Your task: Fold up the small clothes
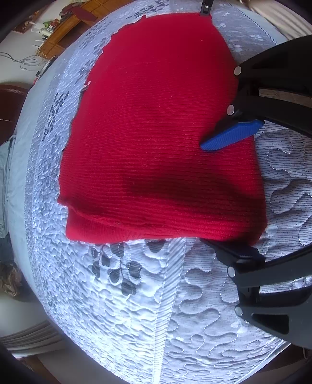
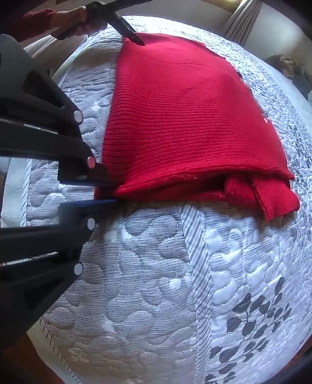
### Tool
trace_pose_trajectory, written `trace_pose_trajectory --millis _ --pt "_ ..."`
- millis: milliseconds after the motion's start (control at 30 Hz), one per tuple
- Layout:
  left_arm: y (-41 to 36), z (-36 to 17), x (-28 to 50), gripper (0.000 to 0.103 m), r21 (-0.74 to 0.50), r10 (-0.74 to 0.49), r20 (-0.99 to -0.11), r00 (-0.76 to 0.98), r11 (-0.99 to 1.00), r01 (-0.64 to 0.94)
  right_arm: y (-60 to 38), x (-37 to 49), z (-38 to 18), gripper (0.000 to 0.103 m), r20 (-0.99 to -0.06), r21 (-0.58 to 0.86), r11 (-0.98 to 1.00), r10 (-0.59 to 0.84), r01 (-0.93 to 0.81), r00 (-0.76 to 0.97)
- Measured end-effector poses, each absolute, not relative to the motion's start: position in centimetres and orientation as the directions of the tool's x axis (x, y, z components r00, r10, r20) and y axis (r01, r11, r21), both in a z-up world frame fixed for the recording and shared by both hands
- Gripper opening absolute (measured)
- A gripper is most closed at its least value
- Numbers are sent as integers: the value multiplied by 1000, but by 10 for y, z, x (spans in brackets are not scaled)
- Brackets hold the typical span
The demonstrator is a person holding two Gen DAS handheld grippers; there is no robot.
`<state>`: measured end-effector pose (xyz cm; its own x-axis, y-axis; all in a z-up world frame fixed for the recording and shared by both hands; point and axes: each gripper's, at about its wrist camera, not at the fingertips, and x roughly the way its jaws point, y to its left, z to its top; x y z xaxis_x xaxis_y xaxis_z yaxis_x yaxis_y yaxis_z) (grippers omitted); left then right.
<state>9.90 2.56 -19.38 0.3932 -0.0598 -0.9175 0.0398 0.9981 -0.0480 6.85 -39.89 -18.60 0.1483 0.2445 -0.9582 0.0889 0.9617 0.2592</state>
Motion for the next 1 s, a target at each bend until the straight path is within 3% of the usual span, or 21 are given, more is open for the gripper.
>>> trace_pose_trajectory --millis 267,300,400,433,633,1000 --pt "24 -191 99 73 -42 -52 -919 391 999 35 -390 76 -186 12 -965 239 966 225 95 133" --pt "23 -188 100 73 -40 -50 -920 388 999 34 -391 77 -182 17 -961 252 963 237 99 139" --pt "27 -165 96 70 -45 -49 -906 421 999 18 -399 77 -151 59 -945 261 959 230 111 233" --pt "28 -155 94 70 -72 -74 -897 436 997 20 -401 76 -137 63 -935 253 962 217 99 281" --pt "5 -120 115 71 -139 -151 -883 444 988 60 -419 107 -97 70 -911 281 957 239 79 337" --pt "-56 -154 174 71 -74 -106 -921 375 992 99 -422 157 -155 74 -930 339 935 316 105 190"
